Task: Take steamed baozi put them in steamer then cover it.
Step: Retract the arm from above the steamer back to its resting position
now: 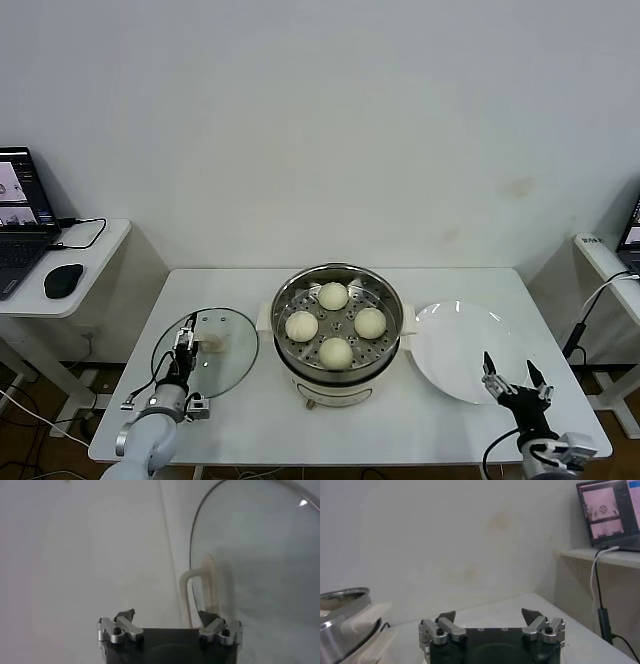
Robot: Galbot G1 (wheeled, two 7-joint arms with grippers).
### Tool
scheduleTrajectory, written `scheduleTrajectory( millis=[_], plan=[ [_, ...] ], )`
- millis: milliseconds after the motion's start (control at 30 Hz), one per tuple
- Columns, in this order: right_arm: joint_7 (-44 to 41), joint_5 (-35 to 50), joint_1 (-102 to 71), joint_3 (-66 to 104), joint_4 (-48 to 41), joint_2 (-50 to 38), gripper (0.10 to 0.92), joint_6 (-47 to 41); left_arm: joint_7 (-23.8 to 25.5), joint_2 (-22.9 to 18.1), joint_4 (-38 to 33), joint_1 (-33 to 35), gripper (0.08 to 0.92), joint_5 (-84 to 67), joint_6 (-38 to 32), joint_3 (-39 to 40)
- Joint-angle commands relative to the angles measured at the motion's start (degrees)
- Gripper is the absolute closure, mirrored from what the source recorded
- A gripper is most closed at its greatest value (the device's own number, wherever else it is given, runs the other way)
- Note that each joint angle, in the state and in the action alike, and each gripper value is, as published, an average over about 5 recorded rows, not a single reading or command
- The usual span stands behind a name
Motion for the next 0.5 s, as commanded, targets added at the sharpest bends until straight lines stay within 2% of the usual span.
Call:
scheduleTrajectory(
  millis=[33,500],
  plan=[
    [-0.07,-0.39,-0.05,-0.12,-0.02,0.16,0.203,-0.02,0.23,-0.83,1.82,-1.65,0.177,-0.09,1.95,0.34],
    [-0.16,-0.84,-0.02,-0.21,-0.32,0.23,0.203,-0.18,-0.78,-2.21,5.43,-4.28,0.177,-1.91,2.99,1.09]
  ],
)
